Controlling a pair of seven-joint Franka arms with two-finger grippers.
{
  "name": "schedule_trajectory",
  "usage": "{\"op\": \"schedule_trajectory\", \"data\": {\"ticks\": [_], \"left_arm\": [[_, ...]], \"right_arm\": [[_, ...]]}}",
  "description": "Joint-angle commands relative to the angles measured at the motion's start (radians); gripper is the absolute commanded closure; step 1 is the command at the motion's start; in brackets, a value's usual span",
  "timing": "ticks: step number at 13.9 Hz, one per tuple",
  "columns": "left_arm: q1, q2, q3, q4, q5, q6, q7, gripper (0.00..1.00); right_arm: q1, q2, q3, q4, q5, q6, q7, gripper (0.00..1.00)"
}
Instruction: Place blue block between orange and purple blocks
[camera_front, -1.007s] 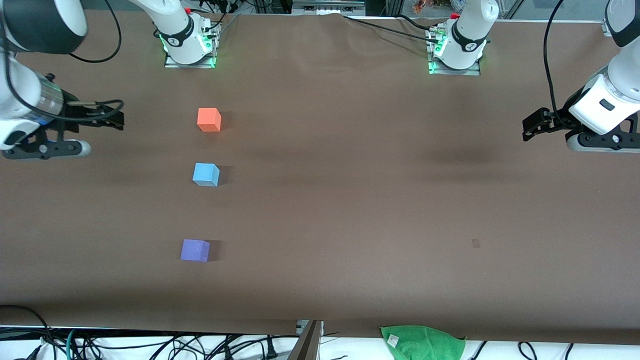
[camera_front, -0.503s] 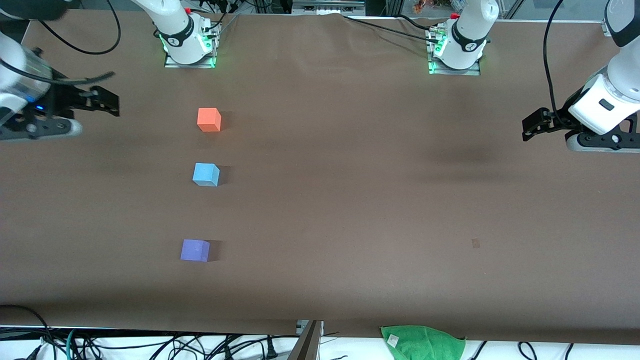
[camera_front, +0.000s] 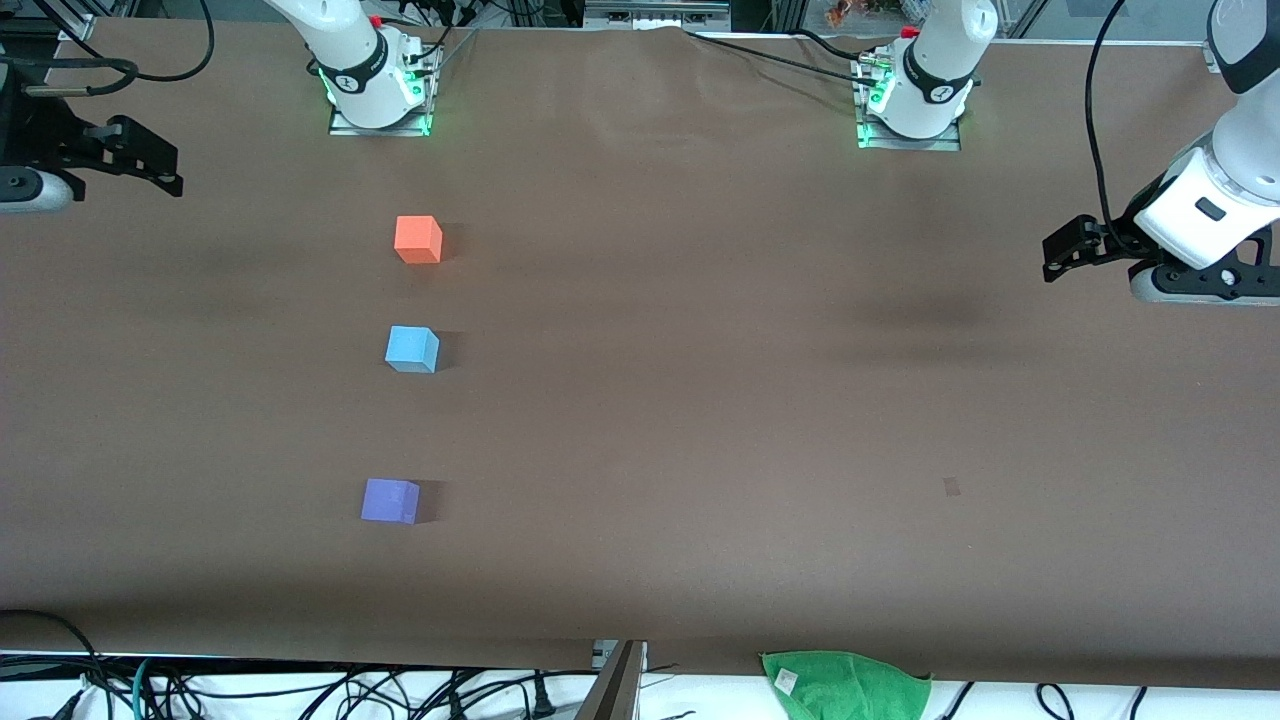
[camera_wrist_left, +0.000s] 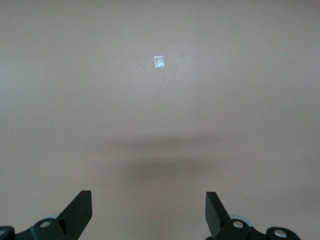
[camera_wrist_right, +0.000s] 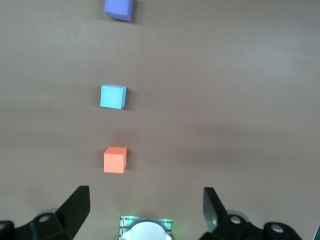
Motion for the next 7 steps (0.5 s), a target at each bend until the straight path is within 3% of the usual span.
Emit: {"op": "schedule_trajectory", "data": {"ticks": [1, 7], "left_arm": [[-0.001, 0.000, 0.002, 0.013, -0.019, -0.011, 0.018, 0.00], [-0.001, 0.000, 0.002, 0.013, -0.019, -0.010, 0.016, 0.00]], "right_arm": [[-0.032, -0.020, 0.046, -0.028, 0.006, -0.030, 0.010, 0.00], [-0.028, 0.005, 0.040, -0.014, -0.002, -0.024, 0.007, 0.00]]}}
